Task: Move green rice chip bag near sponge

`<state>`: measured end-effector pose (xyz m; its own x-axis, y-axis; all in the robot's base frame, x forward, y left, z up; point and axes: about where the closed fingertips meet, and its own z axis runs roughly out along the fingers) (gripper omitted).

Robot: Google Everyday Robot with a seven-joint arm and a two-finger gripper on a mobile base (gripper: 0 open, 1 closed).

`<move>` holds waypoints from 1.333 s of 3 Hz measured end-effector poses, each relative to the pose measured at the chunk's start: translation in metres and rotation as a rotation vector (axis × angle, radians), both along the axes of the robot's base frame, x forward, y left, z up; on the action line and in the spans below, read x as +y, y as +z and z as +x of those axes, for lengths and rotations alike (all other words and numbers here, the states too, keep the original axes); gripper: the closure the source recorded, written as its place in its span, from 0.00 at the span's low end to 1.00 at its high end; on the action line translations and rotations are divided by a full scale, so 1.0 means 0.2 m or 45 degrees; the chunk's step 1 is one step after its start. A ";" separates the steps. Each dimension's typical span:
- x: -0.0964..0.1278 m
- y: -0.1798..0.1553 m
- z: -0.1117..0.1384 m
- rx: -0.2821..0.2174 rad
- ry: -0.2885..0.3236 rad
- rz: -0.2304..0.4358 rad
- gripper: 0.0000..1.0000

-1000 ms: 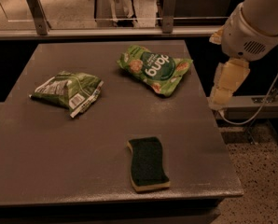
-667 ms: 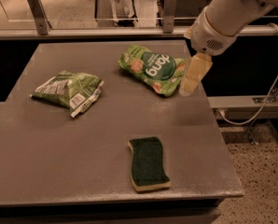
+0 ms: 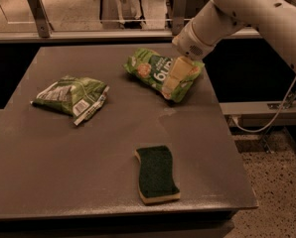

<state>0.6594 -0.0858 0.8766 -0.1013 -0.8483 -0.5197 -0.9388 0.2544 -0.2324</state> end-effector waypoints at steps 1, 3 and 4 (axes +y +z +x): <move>0.00 -0.02 0.01 0.006 0.000 0.005 0.00; -0.01 -0.10 0.02 -0.001 -0.008 -0.037 0.00; 0.00 -0.16 0.02 0.035 -0.007 -0.041 0.15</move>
Offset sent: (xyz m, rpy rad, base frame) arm 0.0036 -0.0070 -0.0116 -0.0537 0.0007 -0.0099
